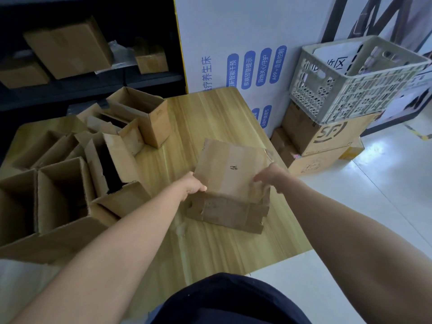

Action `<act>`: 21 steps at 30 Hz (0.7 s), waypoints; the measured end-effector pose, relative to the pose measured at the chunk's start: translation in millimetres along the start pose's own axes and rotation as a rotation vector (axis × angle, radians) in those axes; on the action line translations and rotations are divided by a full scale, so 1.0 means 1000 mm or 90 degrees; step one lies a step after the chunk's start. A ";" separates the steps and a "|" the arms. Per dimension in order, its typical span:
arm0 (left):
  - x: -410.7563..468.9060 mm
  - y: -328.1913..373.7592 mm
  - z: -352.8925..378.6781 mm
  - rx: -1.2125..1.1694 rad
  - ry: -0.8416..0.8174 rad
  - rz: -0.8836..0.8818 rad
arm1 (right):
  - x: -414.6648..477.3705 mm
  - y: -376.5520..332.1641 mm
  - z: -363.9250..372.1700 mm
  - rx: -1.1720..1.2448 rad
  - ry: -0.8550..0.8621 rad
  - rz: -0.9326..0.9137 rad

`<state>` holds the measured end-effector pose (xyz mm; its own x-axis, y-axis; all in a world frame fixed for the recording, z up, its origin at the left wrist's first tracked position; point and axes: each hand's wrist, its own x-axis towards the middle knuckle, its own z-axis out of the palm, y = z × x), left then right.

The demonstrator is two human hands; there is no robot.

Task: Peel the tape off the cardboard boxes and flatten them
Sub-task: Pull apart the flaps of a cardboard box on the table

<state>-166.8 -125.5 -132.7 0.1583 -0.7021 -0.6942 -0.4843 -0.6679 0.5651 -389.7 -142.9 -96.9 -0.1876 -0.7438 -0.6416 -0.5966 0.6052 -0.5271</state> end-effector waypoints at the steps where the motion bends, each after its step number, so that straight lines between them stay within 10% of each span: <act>1: 0.002 -0.001 0.002 -0.025 0.017 -0.004 | 0.003 0.000 0.002 0.007 0.001 -0.001; 14: 0.020 0.040 -0.011 -0.444 0.104 0.145 | 0.023 -0.027 -0.019 0.414 0.195 -0.119; 21: 0.010 0.027 -0.009 -0.207 0.036 -0.022 | 0.036 -0.005 -0.024 0.148 0.131 -0.019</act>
<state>-171.0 -153.2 -120.6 0.2220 -0.6842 -0.6946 -0.1789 -0.7289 0.6608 -411.7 -179.3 -104.0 -0.3406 -0.7896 -0.5105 -0.4137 0.6134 -0.6727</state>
